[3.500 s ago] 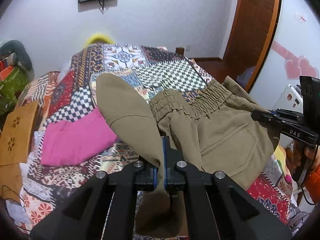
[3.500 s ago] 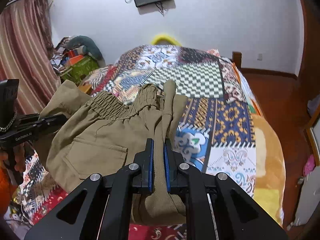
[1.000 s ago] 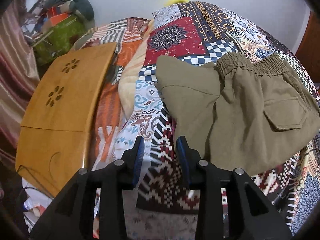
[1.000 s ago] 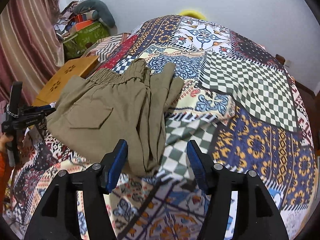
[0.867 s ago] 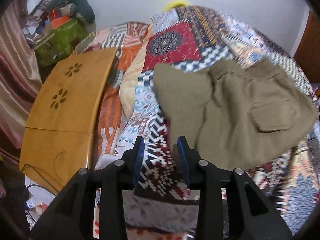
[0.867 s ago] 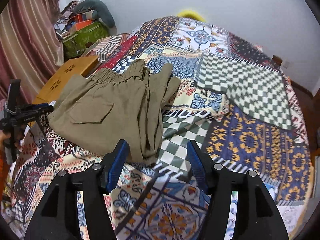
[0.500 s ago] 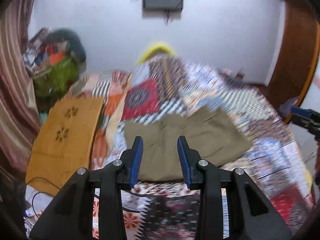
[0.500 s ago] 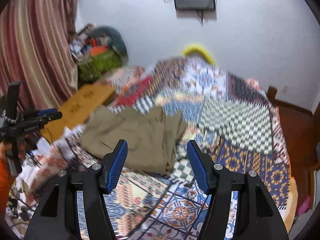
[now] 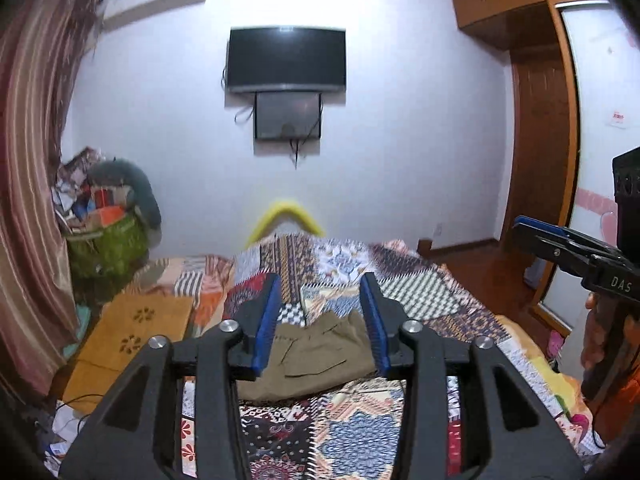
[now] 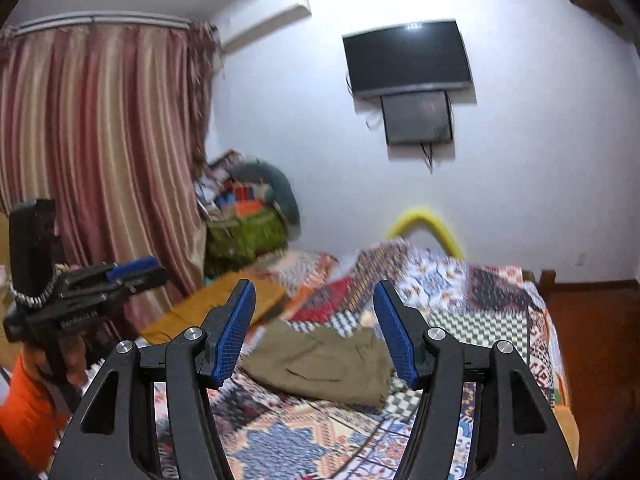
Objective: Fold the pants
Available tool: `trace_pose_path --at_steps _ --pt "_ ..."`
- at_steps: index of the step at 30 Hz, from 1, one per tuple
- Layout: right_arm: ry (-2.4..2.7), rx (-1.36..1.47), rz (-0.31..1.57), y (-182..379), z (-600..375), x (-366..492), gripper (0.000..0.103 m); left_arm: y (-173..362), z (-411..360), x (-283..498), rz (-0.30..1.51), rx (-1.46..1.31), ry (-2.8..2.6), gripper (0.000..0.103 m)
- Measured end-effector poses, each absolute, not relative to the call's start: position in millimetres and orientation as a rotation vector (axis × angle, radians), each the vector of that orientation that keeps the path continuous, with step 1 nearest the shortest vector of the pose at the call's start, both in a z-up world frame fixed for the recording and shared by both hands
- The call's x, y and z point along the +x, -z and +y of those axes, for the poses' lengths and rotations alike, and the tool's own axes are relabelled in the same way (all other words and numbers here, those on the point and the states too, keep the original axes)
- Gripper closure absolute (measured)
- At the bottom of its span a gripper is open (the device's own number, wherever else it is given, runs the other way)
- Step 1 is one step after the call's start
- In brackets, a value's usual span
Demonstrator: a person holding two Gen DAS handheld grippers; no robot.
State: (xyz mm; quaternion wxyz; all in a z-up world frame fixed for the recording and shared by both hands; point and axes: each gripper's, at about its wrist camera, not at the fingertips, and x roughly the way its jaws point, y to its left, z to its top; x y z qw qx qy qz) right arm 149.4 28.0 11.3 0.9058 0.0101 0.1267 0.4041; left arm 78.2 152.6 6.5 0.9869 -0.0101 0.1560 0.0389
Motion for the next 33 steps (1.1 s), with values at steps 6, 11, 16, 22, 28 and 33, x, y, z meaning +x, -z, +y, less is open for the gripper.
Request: trace_pose_path --at_steps 6,11,16,22,28,33 --pt "-0.857 0.036 0.183 -22 21 110 0.045 -22 129 38 0.231 -0.018 -0.089 0.049" --pt "-0.857 0.052 0.150 -20 18 92 0.038 -29 117 12 0.174 -0.011 -0.113 0.029" --pt "-0.833 0.058 0.141 -17 18 91 0.022 -27 110 1 0.159 -0.014 -0.131 0.013" --pt "-0.806 0.068 0.149 -17 14 85 0.011 -23 106 -7 0.142 -0.024 -0.146 0.002" --pt "-0.782 0.064 0.154 -18 12 80 0.000 -18 104 -7 0.149 -0.020 -0.147 0.001" --pt "-0.776 0.054 0.165 -16 13 78 0.000 -15 104 -7 0.154 -0.025 -0.147 0.001"
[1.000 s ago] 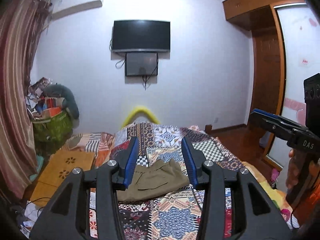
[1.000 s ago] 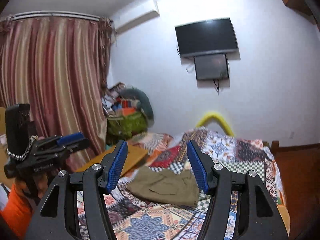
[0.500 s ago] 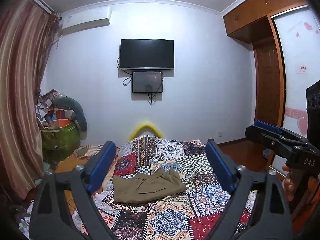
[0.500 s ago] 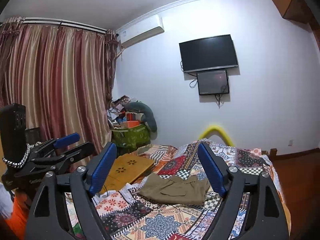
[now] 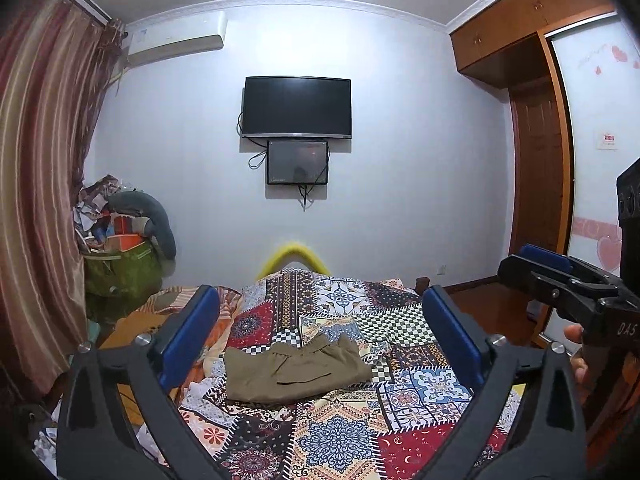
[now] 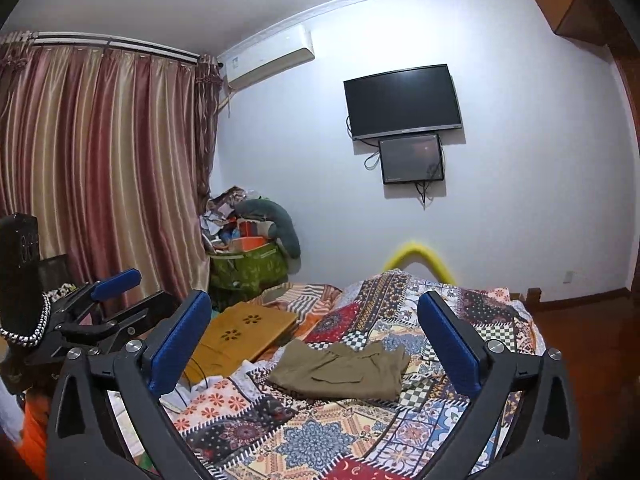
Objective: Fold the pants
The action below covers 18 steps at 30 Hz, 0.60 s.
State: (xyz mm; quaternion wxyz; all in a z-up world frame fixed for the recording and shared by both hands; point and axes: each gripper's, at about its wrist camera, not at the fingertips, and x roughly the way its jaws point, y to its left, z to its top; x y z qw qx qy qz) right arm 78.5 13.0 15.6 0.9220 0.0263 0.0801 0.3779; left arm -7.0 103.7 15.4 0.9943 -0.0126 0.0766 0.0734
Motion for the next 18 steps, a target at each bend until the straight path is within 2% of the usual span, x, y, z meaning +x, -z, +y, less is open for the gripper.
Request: trace_pose_path --at_steps 18 --pt "-0.769 0.039 0.178 -14.6 9.0 77.6 0.000 -11.6 107.6 -1.2 0.166 -0.042 -0.136 0.001"
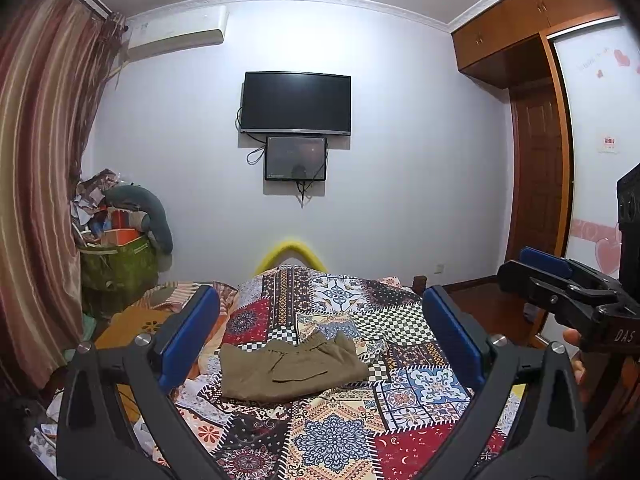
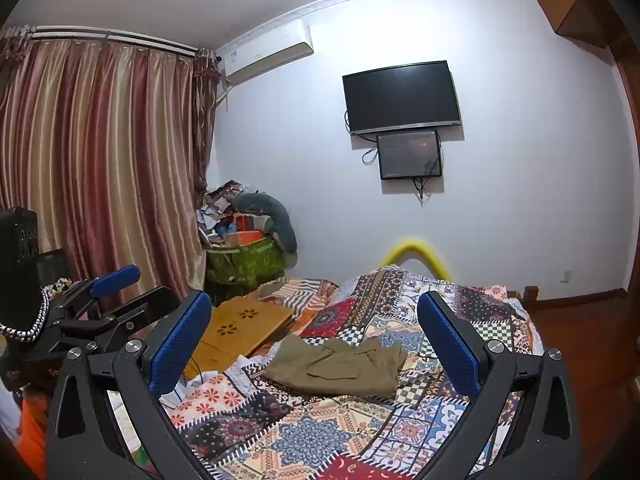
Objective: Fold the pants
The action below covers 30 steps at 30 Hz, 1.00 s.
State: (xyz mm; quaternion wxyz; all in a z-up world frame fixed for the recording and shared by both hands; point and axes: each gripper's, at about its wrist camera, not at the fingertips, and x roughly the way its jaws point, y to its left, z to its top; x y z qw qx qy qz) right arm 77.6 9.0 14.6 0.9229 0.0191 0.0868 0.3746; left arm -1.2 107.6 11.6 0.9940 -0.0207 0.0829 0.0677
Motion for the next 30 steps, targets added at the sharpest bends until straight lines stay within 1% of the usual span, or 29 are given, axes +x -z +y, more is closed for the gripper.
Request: trace_pose_path --at_steps 30 --pt "-0.752 0.048 0.187 -12.6 6.1 77.4 0.000 -10.3 109.4 3.0 0.180 -0.045 -0.110 0.001"
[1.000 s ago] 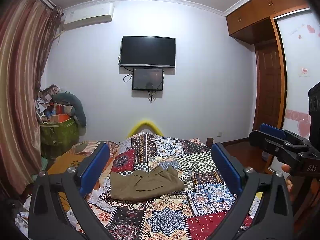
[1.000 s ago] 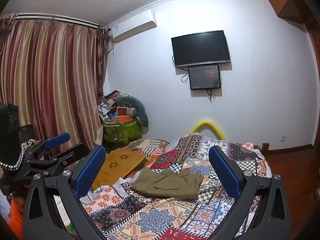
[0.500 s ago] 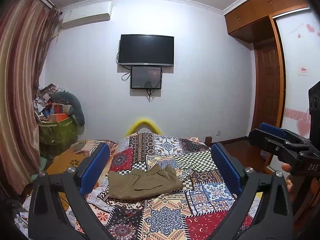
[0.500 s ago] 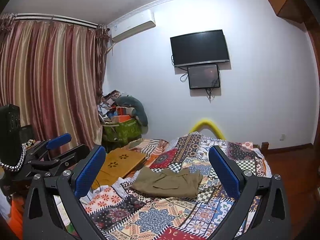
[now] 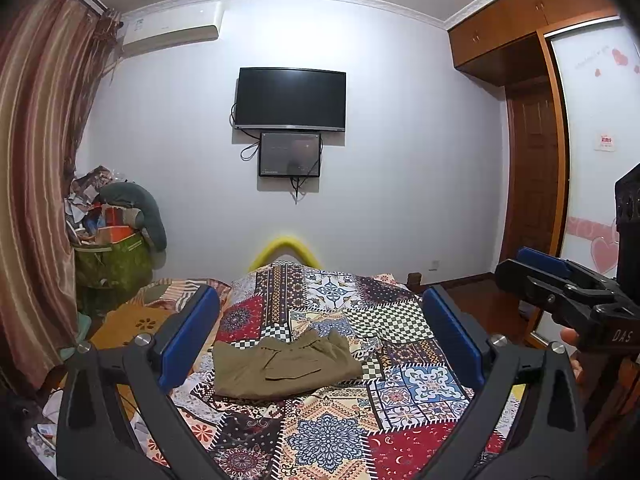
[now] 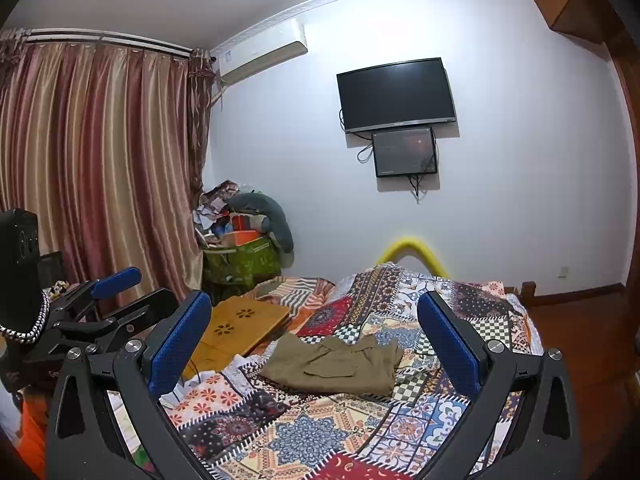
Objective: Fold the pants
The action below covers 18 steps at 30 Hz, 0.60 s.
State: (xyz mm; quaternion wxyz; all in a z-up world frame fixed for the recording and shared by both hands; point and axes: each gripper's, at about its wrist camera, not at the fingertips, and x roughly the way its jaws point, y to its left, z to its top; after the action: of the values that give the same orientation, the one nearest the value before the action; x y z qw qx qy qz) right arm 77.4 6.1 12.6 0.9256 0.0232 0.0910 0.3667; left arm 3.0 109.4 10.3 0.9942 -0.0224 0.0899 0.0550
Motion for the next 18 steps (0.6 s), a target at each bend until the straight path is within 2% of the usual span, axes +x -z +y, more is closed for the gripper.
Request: trace_pose_path --at_steps 18 --pt "-0.752 0.043 0.185 -13.8 7.8 77.4 0.000 -10.8 117.2 2.1 0.196 -0.074 -0.083 0.001"
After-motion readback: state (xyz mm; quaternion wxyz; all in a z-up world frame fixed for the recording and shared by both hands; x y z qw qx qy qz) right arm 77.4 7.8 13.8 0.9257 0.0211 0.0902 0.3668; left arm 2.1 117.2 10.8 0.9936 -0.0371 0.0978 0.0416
